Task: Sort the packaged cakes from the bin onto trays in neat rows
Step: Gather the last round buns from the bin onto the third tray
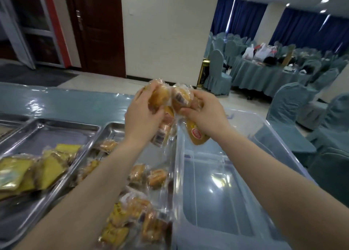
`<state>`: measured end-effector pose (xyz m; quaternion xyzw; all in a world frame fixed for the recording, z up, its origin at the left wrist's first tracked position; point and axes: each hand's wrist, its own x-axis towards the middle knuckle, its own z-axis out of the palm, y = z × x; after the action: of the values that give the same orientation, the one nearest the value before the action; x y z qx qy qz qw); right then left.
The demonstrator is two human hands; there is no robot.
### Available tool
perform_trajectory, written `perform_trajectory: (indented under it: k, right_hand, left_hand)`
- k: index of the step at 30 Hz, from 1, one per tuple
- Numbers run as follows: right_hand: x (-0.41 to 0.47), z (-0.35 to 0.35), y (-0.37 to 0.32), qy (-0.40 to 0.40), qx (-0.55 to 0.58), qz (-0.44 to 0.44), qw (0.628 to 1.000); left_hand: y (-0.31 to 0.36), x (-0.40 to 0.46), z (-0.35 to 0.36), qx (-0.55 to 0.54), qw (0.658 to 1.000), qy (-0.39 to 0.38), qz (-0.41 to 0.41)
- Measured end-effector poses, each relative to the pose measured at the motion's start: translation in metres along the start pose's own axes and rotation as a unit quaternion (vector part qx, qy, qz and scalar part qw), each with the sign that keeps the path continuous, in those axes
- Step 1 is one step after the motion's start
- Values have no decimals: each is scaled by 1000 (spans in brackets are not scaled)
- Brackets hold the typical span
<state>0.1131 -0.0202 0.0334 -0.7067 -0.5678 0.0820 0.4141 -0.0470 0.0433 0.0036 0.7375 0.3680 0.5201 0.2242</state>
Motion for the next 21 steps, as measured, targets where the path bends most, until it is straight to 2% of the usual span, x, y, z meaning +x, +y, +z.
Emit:
perform_trajectory:
  k: [4,8,11,13,15,18,21]
  right_hand:
    - [-14,63,-41,-48,3,-10,999]
    - [-38,127,-50,-112,-30,41,992]
    - [-60,163,-44,-176,-66,87,978]
    - [-65,177,-42,-212,-89,98,968]
    - [-66,186,-41,-216,-105,90,966]
    - [-73,200,-37,-214,-141,96,962]
    - [-94,215,-29,-257,-122,143,948]
  left_hand:
    - [-48,-22,-50,-25,997,3,-69]
    - [-98,-53,-74,-21,991,-16,-134]
    - [-133,-79,-83,-35,984,-74,-160]
    - [-150,-96,-89,-72,968,-136,-200]
    - [-160,-111,-92,-109,948,-189,-233]
    - [-169,-124,-95,-130,935,-210,-256]
    - [-180,-133,-99,-120,930,-211,-277]
